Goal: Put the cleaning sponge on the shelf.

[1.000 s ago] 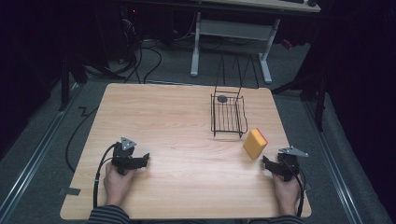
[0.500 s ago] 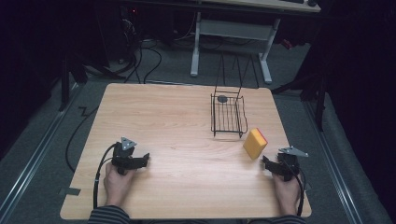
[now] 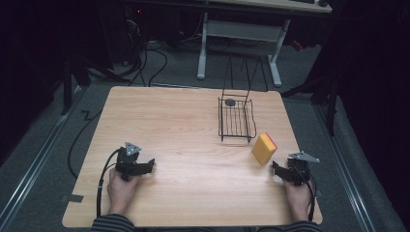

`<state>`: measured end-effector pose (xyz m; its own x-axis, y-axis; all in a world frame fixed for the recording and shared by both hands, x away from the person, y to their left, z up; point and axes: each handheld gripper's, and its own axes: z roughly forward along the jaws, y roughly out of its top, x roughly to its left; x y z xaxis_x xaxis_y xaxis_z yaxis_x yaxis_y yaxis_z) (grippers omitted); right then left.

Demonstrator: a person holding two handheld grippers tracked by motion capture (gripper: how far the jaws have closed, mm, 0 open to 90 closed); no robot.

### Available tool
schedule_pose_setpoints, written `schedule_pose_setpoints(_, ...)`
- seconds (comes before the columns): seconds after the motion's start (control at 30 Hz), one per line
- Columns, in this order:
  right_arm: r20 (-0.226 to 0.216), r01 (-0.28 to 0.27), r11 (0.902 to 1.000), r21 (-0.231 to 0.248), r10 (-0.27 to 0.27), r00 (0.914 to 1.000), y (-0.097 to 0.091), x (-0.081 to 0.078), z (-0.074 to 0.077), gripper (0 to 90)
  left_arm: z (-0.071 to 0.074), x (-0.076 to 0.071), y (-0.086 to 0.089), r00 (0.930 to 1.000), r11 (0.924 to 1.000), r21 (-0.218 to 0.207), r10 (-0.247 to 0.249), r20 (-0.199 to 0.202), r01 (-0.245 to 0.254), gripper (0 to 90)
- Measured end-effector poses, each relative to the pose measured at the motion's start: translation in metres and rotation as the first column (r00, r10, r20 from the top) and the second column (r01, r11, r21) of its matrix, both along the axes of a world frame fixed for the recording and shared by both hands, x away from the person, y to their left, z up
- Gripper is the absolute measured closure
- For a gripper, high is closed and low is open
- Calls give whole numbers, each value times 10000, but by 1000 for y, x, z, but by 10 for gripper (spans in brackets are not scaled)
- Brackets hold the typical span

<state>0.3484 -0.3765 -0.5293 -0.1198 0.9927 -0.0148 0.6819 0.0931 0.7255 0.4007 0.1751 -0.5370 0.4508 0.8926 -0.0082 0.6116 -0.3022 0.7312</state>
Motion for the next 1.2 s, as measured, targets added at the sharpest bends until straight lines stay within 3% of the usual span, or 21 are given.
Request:
schedule_pose_setpoints(0.2, -282, 48, 9999, 124, -44, 9996, -3, 2, 3, 388, 0, 0, 0, 10000, 10000, -3, 8, 2, -8, 177)
schedule_pose_setpoints(0.37, -227, 37, 9999, 135, -34, 9997, -3, 1, 5, 389, 0, 0, 0, 10000, 10000, 0, -1, -4, 1, 177)
schedule_pose_setpoints(0.83, 336, -91, 9994, 343, 80, 9994, -5, -13, 17, 386, 0, 0, 0, 10000, 10000, -1, 3, -2, -3, 177)
schedule_pose_setpoints(1.2, 730, -339, 9973, 657, 291, 9969, -4, -35, 21, 379, 0, 0, 0, 10000, 10000, -5, 8, 3, -8, 177)
